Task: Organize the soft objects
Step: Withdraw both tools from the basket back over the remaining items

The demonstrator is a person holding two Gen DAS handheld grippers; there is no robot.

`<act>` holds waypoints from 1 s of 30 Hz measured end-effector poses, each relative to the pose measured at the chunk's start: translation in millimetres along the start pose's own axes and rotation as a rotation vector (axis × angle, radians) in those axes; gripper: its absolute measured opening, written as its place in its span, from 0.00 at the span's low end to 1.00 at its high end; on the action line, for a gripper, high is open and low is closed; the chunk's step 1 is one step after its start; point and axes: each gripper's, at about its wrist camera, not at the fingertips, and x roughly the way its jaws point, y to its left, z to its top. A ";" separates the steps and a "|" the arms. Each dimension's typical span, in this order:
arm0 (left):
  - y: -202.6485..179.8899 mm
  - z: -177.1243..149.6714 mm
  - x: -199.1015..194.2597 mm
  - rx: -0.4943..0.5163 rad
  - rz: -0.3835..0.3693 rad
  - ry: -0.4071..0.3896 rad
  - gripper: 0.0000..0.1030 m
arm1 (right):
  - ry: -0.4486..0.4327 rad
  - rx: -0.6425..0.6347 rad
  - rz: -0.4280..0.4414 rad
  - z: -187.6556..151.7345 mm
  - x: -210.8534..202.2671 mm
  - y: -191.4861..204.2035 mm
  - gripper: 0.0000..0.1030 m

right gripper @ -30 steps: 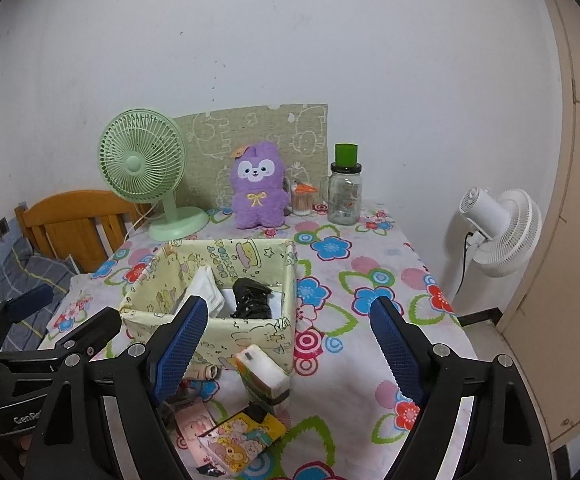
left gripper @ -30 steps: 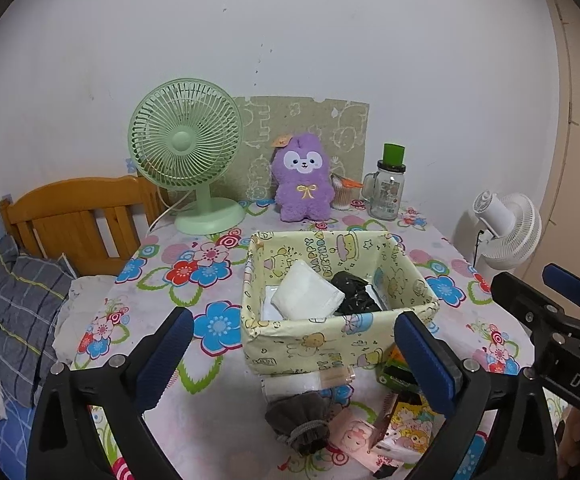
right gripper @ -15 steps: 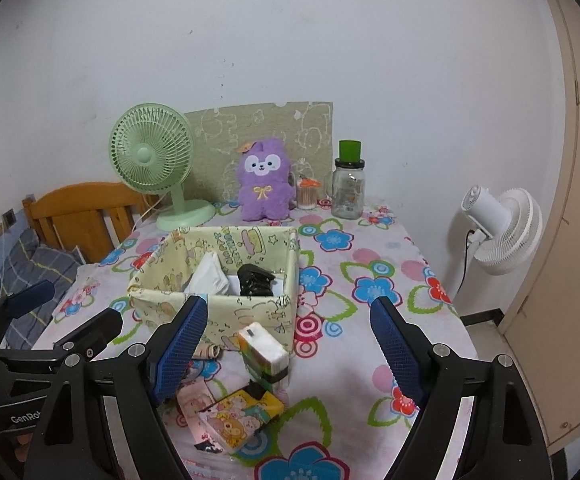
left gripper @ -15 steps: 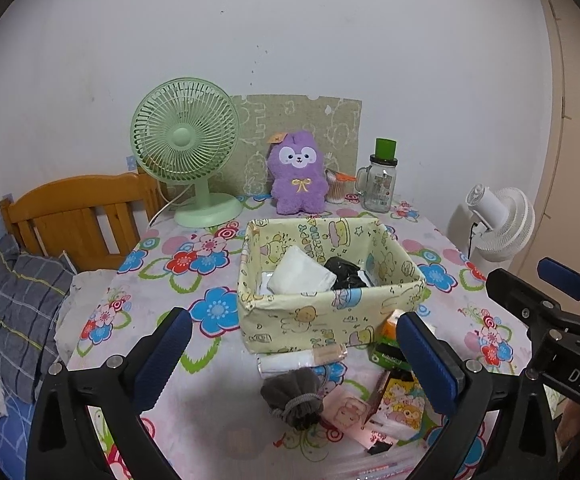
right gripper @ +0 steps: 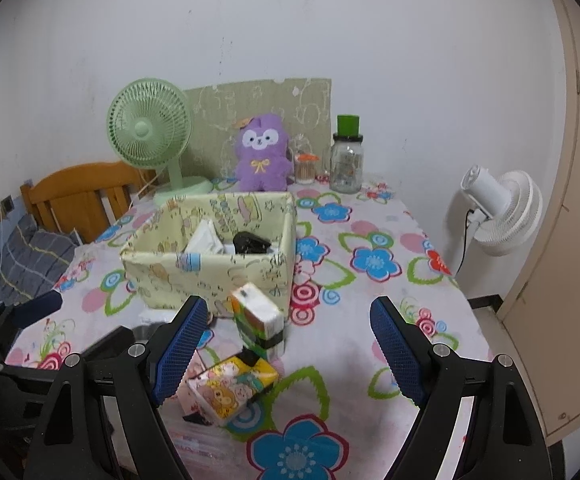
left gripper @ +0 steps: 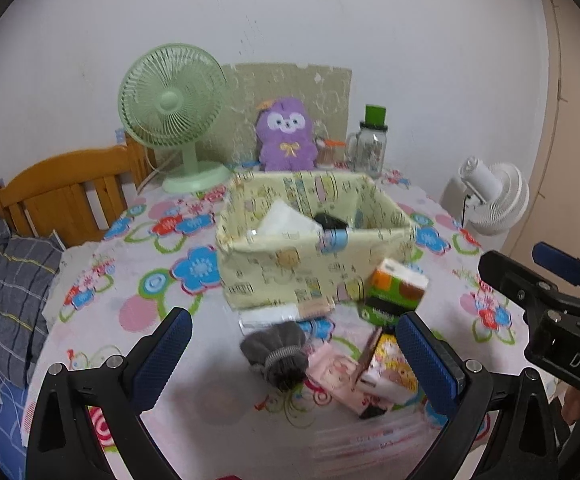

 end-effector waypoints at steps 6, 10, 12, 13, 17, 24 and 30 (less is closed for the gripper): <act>-2.5 -13.8 11.1 -0.011 -0.019 0.034 1.00 | 0.031 0.001 0.026 -10.0 8.0 0.0 0.83; -2.8 -19.3 16.3 -0.051 -0.026 0.035 1.00 | 0.059 0.008 0.048 -18.2 17.0 1.6 0.83; -4.3 -22.7 20.2 -0.058 -0.038 0.046 1.00 | 0.067 0.007 0.054 -21.3 20.3 3.0 0.83; -5.7 -23.6 22.0 -0.055 -0.038 0.051 1.00 | 0.068 0.005 0.058 -23.1 21.8 3.5 0.83; -10.2 -30.3 26.2 -0.056 -0.029 0.061 1.00 | 0.064 0.004 0.065 -28.7 25.4 4.3 0.83; -12.6 -47.2 27.4 -0.150 -0.033 0.061 1.00 | 0.067 0.028 0.066 -38.2 30.3 0.2 0.83; -24.0 -54.8 28.3 -0.123 -0.017 0.068 1.00 | 0.058 -0.007 0.040 -48.5 26.9 1.1 0.83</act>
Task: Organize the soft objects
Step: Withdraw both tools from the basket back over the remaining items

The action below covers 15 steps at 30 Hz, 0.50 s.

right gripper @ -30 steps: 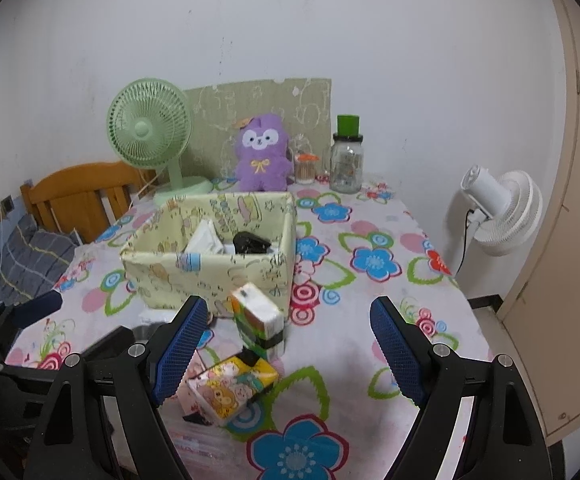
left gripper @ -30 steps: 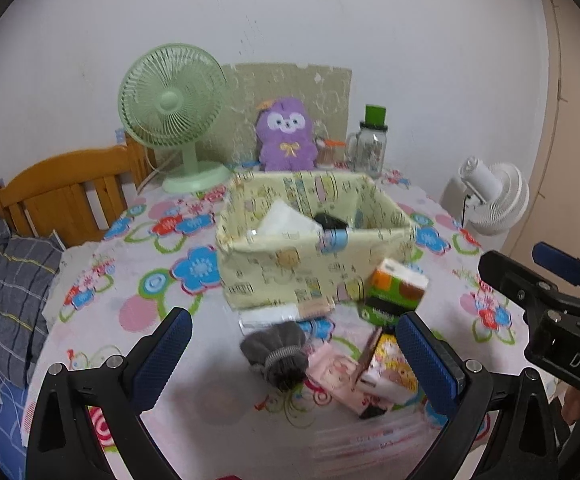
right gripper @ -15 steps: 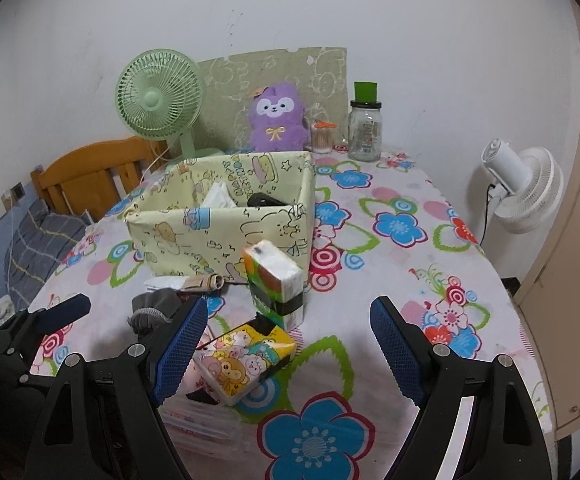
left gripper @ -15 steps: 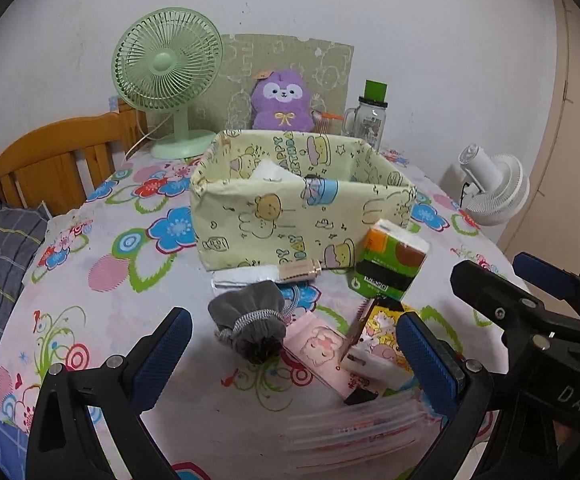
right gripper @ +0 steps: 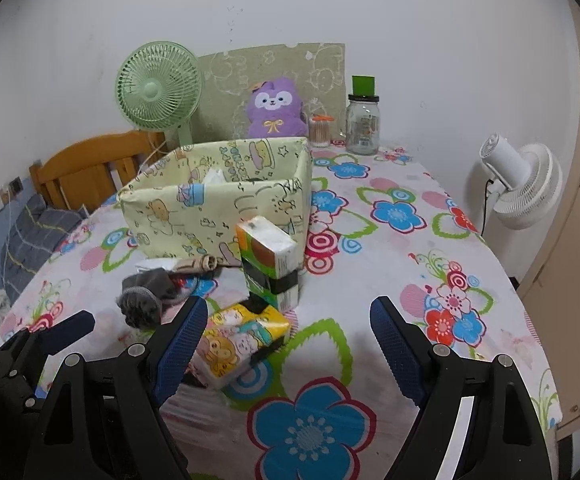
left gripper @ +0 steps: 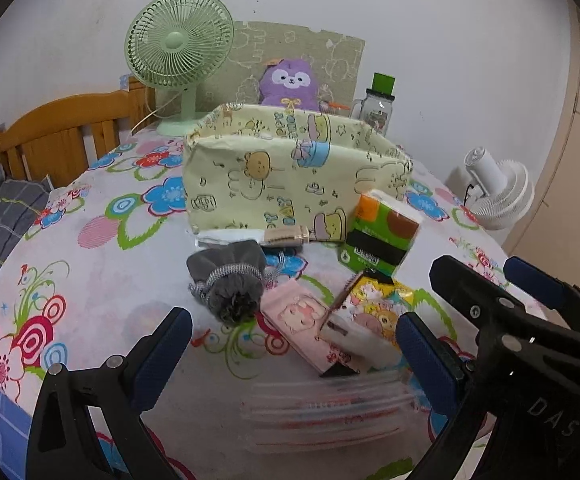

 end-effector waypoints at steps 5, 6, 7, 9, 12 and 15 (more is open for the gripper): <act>-4.8 -8.6 2.5 0.003 0.008 0.015 1.00 | 0.018 0.003 -0.013 -8.7 0.7 -5.2 0.83; -5.5 -10.0 3.6 0.004 0.011 0.018 1.00 | 0.024 0.003 -0.012 -10.2 1.4 -6.1 0.83; -6.8 -12.1 4.0 0.005 0.013 0.021 1.00 | 0.031 0.002 -0.013 -12.6 2.2 -7.1 0.83; -9.4 -16.0 5.4 0.010 0.009 0.032 1.00 | 0.040 0.002 -0.013 -16.0 2.9 -8.7 0.83; -15.5 -20.2 5.6 0.027 0.001 0.039 1.00 | 0.047 0.005 -0.010 -20.4 2.4 -10.7 0.83; -24.0 -23.1 3.6 0.047 0.005 0.036 1.00 | 0.053 0.006 -0.013 -23.1 1.6 -11.2 0.83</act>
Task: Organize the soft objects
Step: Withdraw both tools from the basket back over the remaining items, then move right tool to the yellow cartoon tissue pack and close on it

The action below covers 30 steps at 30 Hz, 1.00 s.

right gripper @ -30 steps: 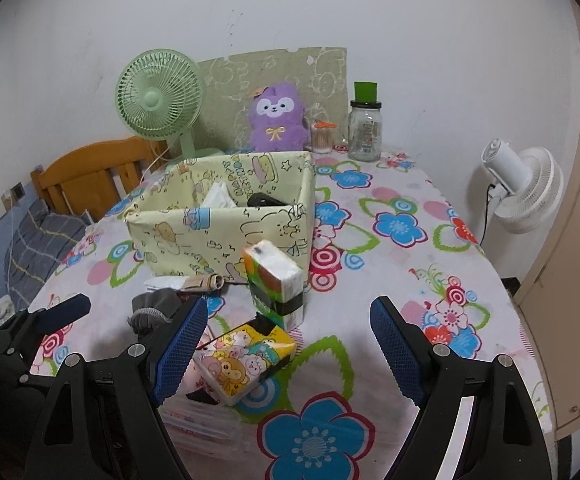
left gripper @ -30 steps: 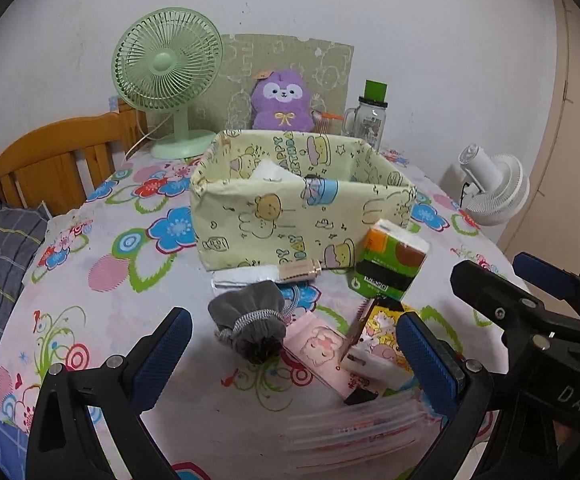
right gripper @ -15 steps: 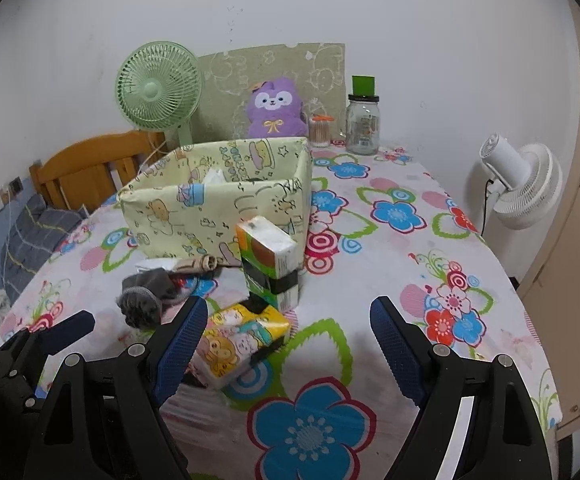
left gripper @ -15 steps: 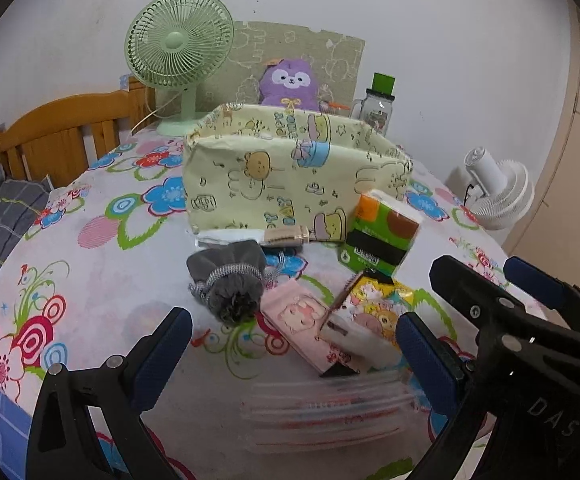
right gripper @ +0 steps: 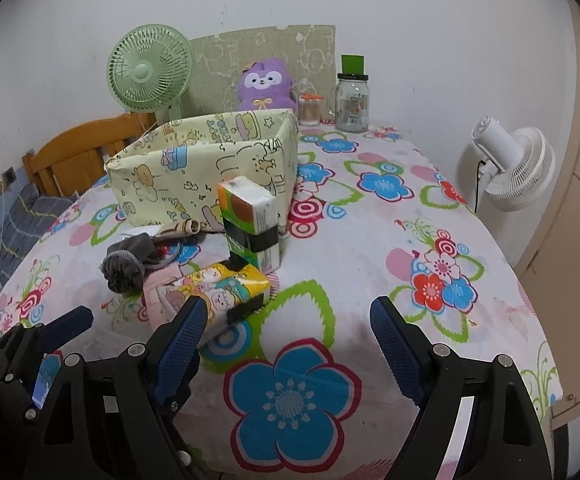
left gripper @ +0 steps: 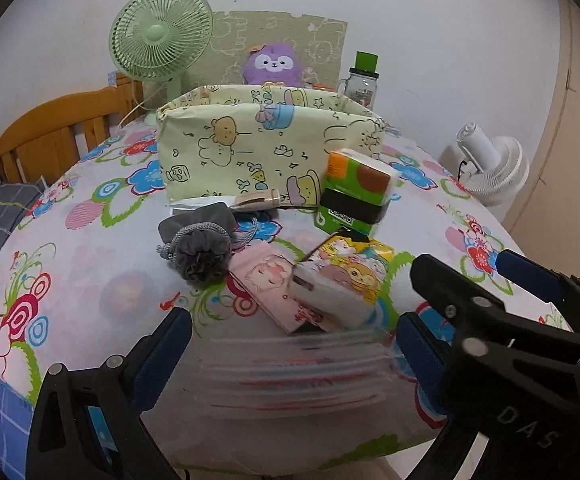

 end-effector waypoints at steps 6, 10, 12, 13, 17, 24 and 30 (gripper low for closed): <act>-9.8 -6.8 0.3 0.002 0.030 0.004 1.00 | 0.019 -0.009 -0.008 -6.8 2.6 -3.0 0.83; -11.1 -10.0 4.9 -0.003 0.037 0.016 1.00 | 0.031 0.000 -0.004 -9.4 6.3 -4.8 0.83; -12.5 -10.7 6.3 0.002 0.043 0.019 1.00 | 0.037 -0.001 -0.005 -10.5 8.0 -4.6 0.83; -12.8 -11.3 7.2 0.001 0.044 0.023 1.00 | 0.041 -0.006 -0.006 -11.5 9.3 -4.0 0.83; -15.7 -15.3 12.6 0.003 0.058 0.038 1.00 | 0.050 -0.027 -0.006 -14.5 12.2 -0.3 0.83; -11.2 -16.2 13.3 -0.016 0.051 0.025 0.95 | 0.054 -0.022 0.004 -13.5 15.3 1.1 0.83; -8.2 -13.1 10.3 0.023 0.027 0.040 0.91 | 0.056 -0.031 0.038 -10.5 15.7 9.0 0.83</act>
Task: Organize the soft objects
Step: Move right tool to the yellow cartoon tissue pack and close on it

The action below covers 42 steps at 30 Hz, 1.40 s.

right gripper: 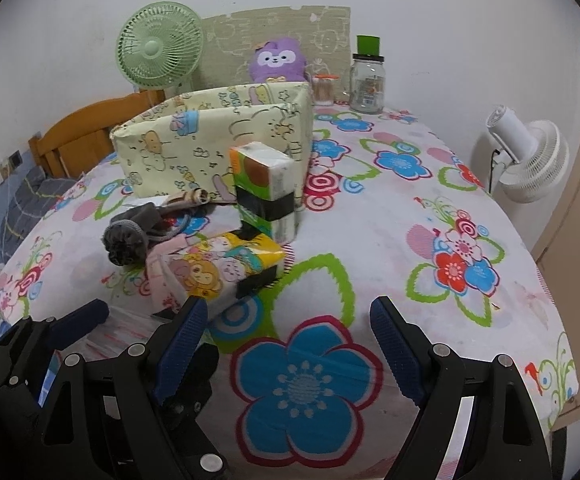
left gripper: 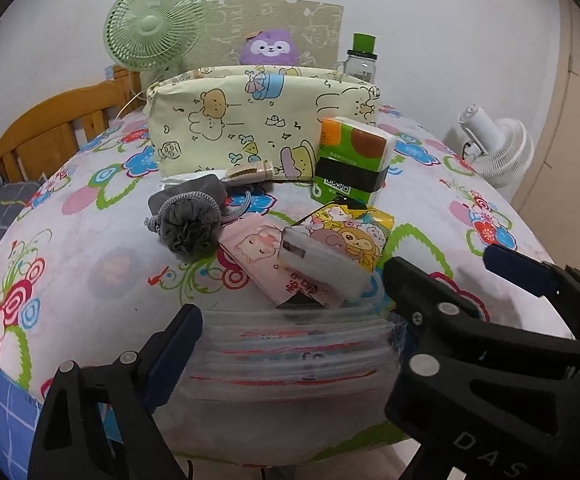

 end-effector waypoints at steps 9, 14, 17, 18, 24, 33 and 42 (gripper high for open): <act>19.8 4.7 -1.0 0.033 0.020 -0.006 0.90 | 0.008 -0.025 0.049 6.8 9.9 21.1 0.83; 31.8 10.5 2.8 0.035 0.038 -0.009 0.90 | 0.020 -0.015 0.062 12.3 18.4 26.7 0.83; 36.1 13.0 5.2 0.047 0.034 -0.011 0.90 | 0.026 -0.021 0.063 14.9 23.2 30.3 0.83; 36.6 13.3 6.0 0.051 0.030 -0.010 0.90 | 0.031 -0.020 0.065 15.9 25.8 31.2 0.83; 38.2 18.5 13.4 0.077 -0.014 0.001 0.90 | 0.054 0.004 0.067 19.7 39.0 30.9 0.83; 41.4 22.9 22.2 0.078 -0.068 0.021 0.91 | 0.076 0.023 0.076 22.6 54.7 31.6 0.82; 40.5 20.9 20.2 0.083 -0.060 0.008 0.90 | 0.062 0.004 0.076 20.8 49.8 33.2 0.75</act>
